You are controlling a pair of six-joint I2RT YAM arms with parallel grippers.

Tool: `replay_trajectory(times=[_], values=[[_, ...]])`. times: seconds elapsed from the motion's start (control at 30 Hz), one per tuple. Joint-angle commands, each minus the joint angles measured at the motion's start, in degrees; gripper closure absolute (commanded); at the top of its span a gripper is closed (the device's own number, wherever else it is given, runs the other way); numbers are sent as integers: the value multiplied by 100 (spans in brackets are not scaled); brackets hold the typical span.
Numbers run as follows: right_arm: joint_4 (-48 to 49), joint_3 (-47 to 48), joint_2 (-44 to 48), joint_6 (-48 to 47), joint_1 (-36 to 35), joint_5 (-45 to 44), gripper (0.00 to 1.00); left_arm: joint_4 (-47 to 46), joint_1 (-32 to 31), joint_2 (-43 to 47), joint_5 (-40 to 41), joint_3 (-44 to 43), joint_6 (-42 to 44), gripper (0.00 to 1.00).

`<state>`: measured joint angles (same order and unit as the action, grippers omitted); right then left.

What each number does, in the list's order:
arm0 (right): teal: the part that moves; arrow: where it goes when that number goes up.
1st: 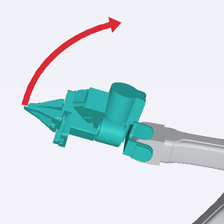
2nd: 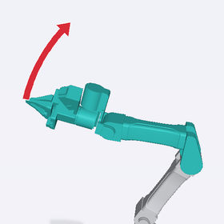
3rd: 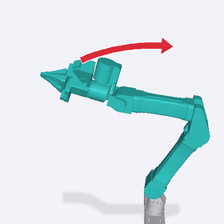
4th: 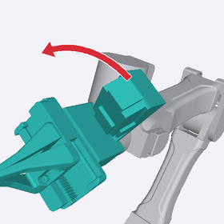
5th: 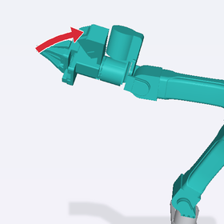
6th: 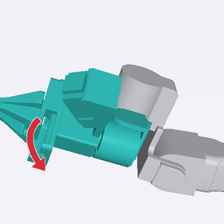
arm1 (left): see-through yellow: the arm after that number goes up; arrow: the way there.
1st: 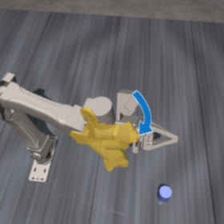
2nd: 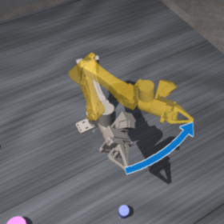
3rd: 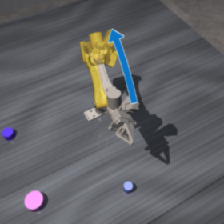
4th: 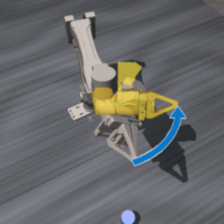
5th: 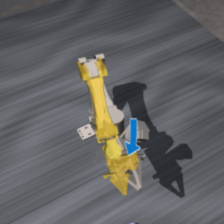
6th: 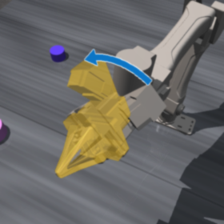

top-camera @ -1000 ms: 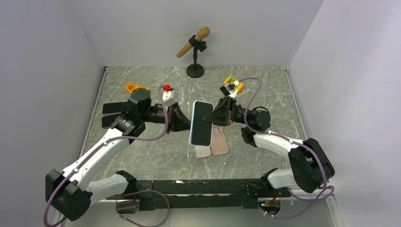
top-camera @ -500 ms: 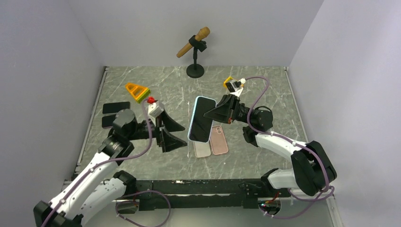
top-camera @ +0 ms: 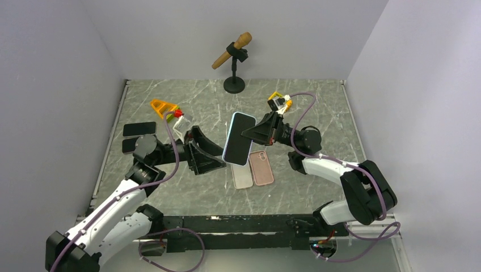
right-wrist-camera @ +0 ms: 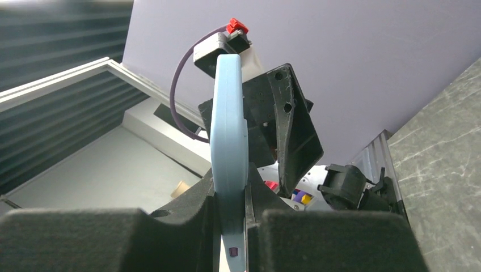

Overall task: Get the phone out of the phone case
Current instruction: Remove the phone case from the phone.

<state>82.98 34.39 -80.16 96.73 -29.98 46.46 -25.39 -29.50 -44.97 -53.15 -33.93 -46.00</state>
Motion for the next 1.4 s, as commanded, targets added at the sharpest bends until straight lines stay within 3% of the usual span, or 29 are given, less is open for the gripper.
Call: replay_trajectory(times=[0.0, 0.23, 0.47, 0.63, 1.1, 1.27, 1.37], values=[[1141, 73, 210, 125, 1, -289, 100, -929, -1, -161, -166, 36, -412, 33], [1087, 110, 299, 126, 1, -262, 100, -902, -3, -196, -177, 37, -292, 54], [1515, 116, 158, 455, -8, -332, 100, -931, 1, -168, -201, 159, -173, 54], [1513, 95, 285, 495, -24, -321, 100, -615, -3, -243, -139, 96, 90, 64], [1366, 341, 815, 669, -253, -455, 100, 1251, 144, -713, 784, -210, 1056, 100], [1483, 455, 896, 915, -319, -656, 100, 1944, 212, -1068, 1356, -318, 1282, 100], [1511, 516, 856, 998, -349, -720, 100, 1752, 225, -1183, 1441, -223, 1281, 100]])
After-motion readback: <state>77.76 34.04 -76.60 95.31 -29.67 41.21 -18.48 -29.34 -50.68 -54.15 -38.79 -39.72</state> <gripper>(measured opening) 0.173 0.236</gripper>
